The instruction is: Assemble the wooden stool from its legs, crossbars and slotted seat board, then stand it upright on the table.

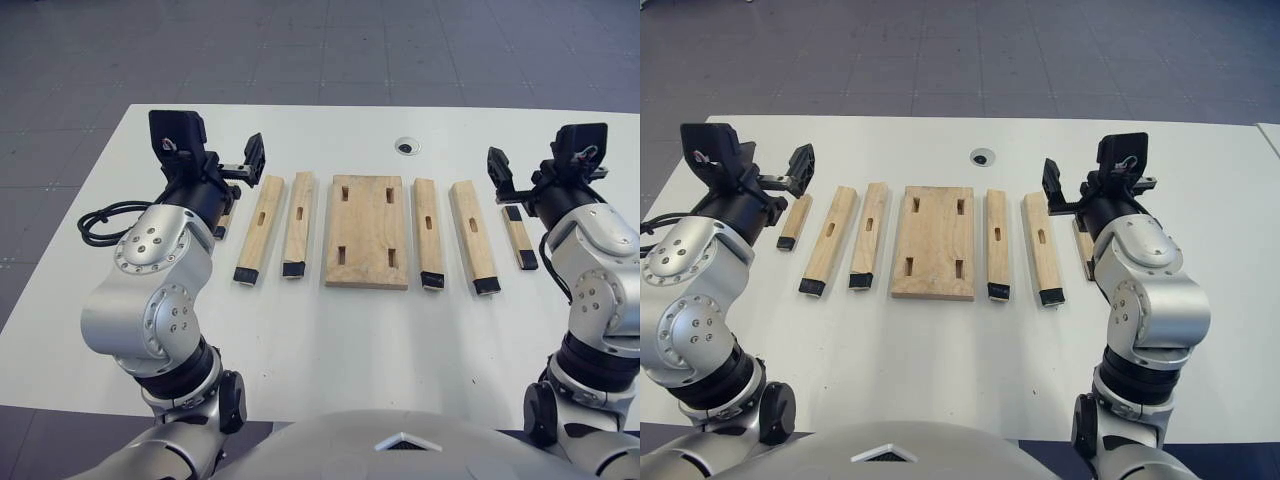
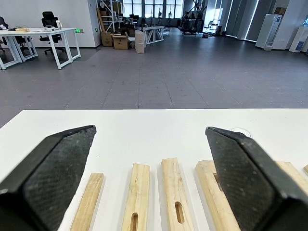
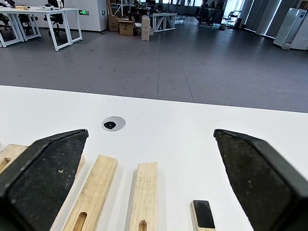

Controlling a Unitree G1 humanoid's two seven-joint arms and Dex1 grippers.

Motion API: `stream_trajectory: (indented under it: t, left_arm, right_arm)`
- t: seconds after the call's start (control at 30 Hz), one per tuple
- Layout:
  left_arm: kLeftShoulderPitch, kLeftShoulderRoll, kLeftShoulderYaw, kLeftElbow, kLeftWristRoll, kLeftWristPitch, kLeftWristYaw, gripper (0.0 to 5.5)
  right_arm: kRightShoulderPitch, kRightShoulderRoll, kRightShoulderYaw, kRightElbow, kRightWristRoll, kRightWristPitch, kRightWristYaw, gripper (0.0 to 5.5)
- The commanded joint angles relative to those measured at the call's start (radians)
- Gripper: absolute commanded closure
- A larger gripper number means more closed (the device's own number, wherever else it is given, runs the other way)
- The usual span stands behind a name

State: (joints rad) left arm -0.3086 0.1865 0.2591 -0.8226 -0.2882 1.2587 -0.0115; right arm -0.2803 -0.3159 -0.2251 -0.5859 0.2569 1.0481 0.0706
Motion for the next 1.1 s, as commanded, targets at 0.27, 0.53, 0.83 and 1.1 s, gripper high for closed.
stream_trajectory:
  t: [0.27, 0.53, 0.83, 1.1]
  left_arm:
    - [0.016, -0.005, 0.002, -0.013, 0.022, 0.006, 0.01, 1.29]
    - [0.012, -0.001, 0.0, -0.015, 0.02, 0.011, 0.006, 1.29]
    - [0.004, -0.003, -0.009, -0.01, 0.019, 0.009, 0.006, 1.29]
    - [-0.001, -0.001, -0.014, -0.007, 0.017, 0.011, 0.003, 1.29]
  right_arm:
    - [0.112, -0.165, -0.123, 0.237, -0.029, -0.148, 0.119, 0.69]
    - [0.257, -0.21, -0.086, 0.354, -0.035, -0.229, 0.227, 0.69]
    - [0.351, -0.203, -0.035, 0.492, -0.071, -0.326, 0.275, 0.69]
    - [0.345, -0.193, -0.005, 0.81, -0.077, -0.471, 0.325, 0.69]
